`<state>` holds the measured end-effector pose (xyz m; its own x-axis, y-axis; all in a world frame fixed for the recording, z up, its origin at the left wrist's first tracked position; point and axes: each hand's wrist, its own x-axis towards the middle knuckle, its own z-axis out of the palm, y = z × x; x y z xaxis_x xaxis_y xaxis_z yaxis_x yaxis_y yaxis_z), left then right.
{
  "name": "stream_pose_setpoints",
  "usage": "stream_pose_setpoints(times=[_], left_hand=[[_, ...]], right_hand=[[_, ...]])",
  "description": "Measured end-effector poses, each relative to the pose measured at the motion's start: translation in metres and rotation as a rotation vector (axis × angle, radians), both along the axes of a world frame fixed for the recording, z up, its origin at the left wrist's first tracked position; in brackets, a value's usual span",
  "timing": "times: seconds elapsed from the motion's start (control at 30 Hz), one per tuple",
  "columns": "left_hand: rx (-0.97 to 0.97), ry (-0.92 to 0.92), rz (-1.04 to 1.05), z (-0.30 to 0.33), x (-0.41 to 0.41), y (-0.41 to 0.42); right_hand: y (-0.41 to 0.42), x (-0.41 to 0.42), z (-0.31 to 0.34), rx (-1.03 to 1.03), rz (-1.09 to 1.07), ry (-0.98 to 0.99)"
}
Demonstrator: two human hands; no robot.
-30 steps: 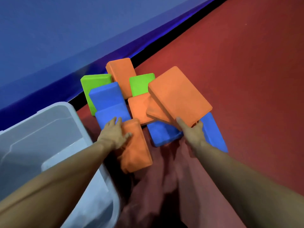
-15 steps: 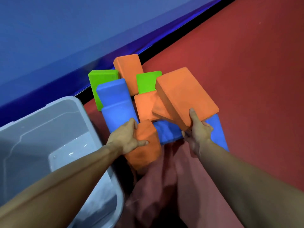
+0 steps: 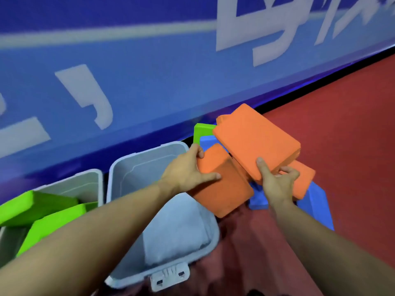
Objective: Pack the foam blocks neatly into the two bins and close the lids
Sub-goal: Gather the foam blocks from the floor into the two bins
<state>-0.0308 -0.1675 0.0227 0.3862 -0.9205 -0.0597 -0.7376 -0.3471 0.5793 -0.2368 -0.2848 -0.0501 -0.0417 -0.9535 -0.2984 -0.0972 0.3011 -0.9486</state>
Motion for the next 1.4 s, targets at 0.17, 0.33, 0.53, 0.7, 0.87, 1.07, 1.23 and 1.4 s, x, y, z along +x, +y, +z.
stream_pose_setpoints(times=[0.17, 0.33, 0.53, 0.7, 0.87, 1.07, 1.23, 1.4], left_hand=[[-0.074, -0.042, 0.191, 0.058, 0.047, 0.112], [-0.119, -0.138, 0.385, 0.105, 0.1, 0.241], [-0.216, -0.179, 0.683, 0.138, 0.165, 0.402], [-0.313, -0.213, 1.002, 0.125, 0.209, 0.501], [-0.393, -0.179, 1.172, 0.076, 0.24, 0.552], [-0.284, -0.175, 0.989, 0.012, 0.267, 0.555], [-0.238, -0.161, 0.879, -0.035, 0.269, 0.548], [0.132, -0.305, 0.693, -0.084, 0.261, 0.551]], right_hand=[[0.075, 0.059, 0.047, -0.073, 0.155, -0.046], [0.16, 0.117, 0.083, -0.144, 0.29, 0.004], [0.258, 0.189, 0.117, -0.201, 0.436, 0.05], [0.318, 0.241, 0.125, -0.273, 0.568, 0.144], [0.351, 0.282, 0.119, -0.466, 0.694, 0.325], [0.361, 0.324, 0.093, -0.836, 0.855, 0.616], [0.363, 0.369, 0.072, -1.118, 0.988, 0.759], [0.367, 0.406, 0.045, -1.192, 1.085, 0.82]])
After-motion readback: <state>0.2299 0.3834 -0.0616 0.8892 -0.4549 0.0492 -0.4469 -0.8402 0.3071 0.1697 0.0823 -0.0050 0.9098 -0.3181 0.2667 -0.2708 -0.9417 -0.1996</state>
